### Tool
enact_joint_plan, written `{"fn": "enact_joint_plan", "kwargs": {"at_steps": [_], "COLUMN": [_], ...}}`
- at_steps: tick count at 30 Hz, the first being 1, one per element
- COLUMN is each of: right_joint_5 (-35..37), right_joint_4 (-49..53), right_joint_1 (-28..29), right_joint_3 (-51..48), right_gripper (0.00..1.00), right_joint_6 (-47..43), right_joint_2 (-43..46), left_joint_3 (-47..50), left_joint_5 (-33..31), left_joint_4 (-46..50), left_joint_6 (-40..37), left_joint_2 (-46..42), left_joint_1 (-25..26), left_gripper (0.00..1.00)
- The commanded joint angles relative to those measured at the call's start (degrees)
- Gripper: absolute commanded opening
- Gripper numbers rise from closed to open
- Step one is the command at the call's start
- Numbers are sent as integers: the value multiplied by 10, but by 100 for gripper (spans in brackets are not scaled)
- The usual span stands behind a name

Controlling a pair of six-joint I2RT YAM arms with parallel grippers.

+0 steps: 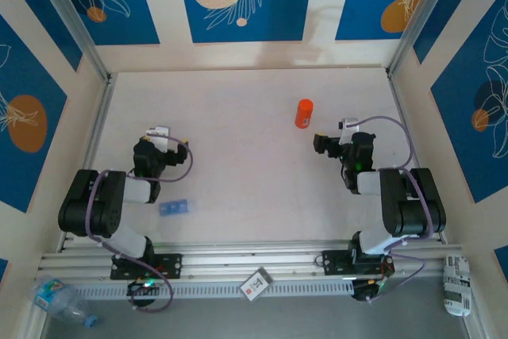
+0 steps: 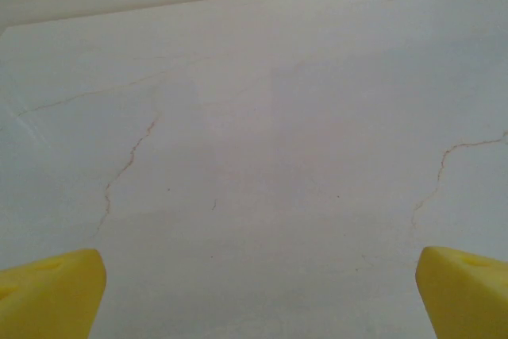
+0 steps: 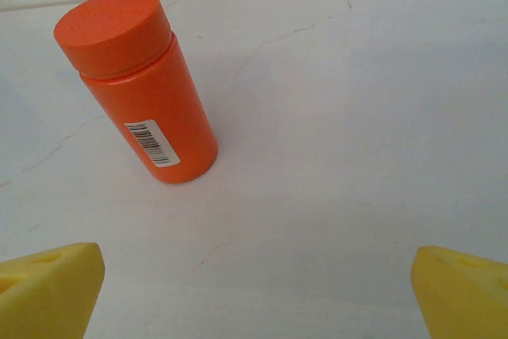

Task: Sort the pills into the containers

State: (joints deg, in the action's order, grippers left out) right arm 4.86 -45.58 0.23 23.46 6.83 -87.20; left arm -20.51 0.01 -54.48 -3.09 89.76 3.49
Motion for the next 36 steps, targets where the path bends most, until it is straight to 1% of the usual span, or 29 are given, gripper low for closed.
{"fn": "enact_joint_plan", "kwargs": {"at_steps": [1,6,11,16,31,33,36], "right_joint_5": [-8,-8,-8,-8,-19,0,44], "right_joint_4": [-3,-3,-4,-4,-6,2,73], "right_joint_1": [-3,-3,-3,-3,-10,-9,1], "right_joint_3": [6,6,5,5,3,4,23], "right_gripper": [99,99,99,99,99,99,99], "right_joint_6": [-13,-13,-13,-13,-9,-1,1], "right_joint_2": [-1,-1,-1,-1,2,13,58], "left_joint_3": [6,5,-11,-15,-12,-21,-43], "left_joint_5": [11,10,3,7,17,13,-13], "left_joint_4": [-18,-17,13,21,16,45,121], "left_joint_6": [5,5,7,8,9,8,19], "left_joint_2": [-3,-2,-1,0,-4,-20,-63], "left_joint_1": [-7,-6,-7,-8,-11,-10,-10], "left_gripper": [100,100,100,100,100,100,100]}}
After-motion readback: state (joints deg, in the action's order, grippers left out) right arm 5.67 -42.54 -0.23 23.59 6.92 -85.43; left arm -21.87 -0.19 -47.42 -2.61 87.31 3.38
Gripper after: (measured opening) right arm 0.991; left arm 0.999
